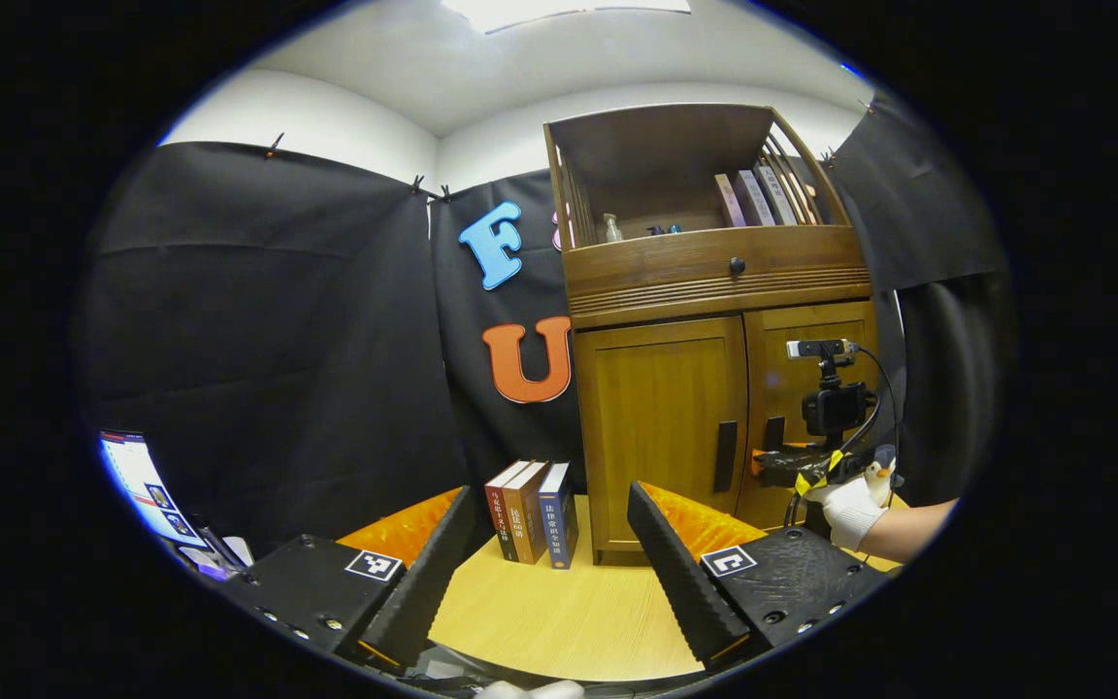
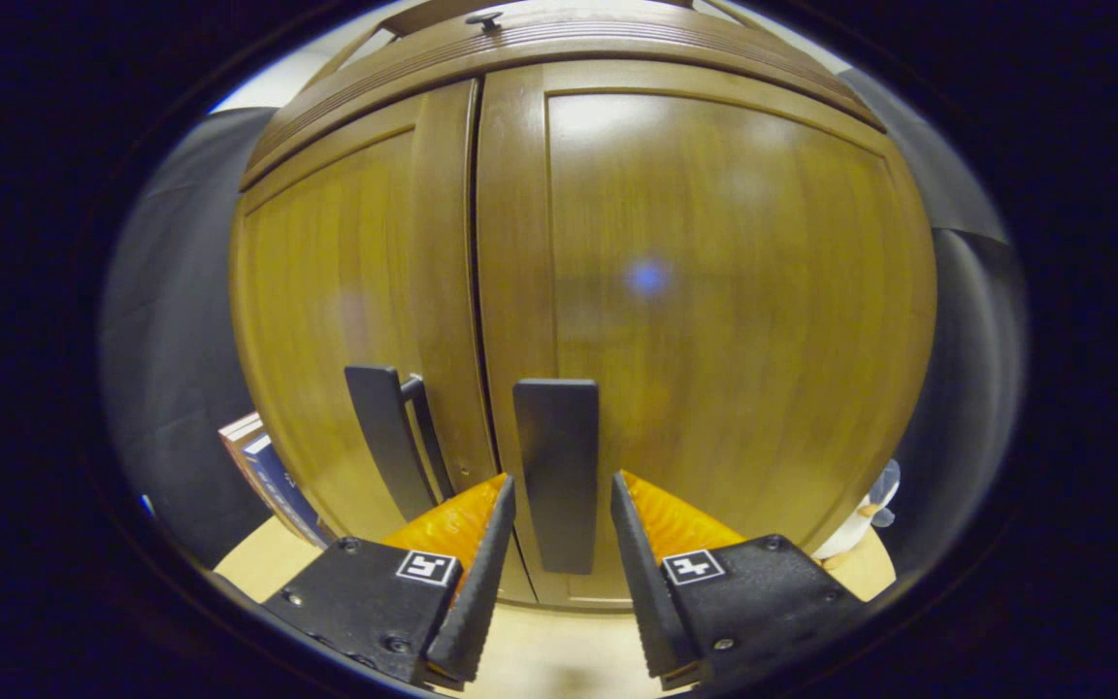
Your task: Open the right door of the double-door shoe cabinet with the right hand, and open the left door with the left hand.
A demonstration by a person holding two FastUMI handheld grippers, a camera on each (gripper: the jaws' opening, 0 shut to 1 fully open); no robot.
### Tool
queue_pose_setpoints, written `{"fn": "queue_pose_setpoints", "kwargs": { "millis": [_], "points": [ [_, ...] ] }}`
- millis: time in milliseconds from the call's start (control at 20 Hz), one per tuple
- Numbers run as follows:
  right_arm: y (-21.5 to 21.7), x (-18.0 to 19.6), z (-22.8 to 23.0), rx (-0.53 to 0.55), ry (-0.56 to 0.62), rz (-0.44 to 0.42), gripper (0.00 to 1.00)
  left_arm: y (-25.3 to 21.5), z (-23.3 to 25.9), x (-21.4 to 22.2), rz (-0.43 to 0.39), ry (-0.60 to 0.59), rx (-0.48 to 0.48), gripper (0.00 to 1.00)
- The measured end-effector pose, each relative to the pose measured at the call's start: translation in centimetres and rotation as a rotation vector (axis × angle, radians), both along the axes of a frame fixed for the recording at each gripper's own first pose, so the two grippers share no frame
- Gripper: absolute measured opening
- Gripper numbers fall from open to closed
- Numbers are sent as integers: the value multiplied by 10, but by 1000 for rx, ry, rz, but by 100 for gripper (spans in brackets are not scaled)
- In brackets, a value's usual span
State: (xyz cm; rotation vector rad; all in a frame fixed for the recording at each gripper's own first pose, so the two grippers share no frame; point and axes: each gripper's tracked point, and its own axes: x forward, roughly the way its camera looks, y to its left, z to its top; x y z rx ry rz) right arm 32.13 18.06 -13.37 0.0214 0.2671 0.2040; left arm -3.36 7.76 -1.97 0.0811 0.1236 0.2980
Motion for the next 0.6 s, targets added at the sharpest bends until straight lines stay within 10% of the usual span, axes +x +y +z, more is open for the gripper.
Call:
{"fn": "queue_pose_setpoints", "kwargs": {
  "millis": [250,600],
  "points": [
    [-3,9,-1,14,6,-45,39,4,-1,-7,16,1,-5,96],
    [-7,-12,-3,-14,11,27,34,5,-4,-18,13,-10,-25,96]
  ]
}}
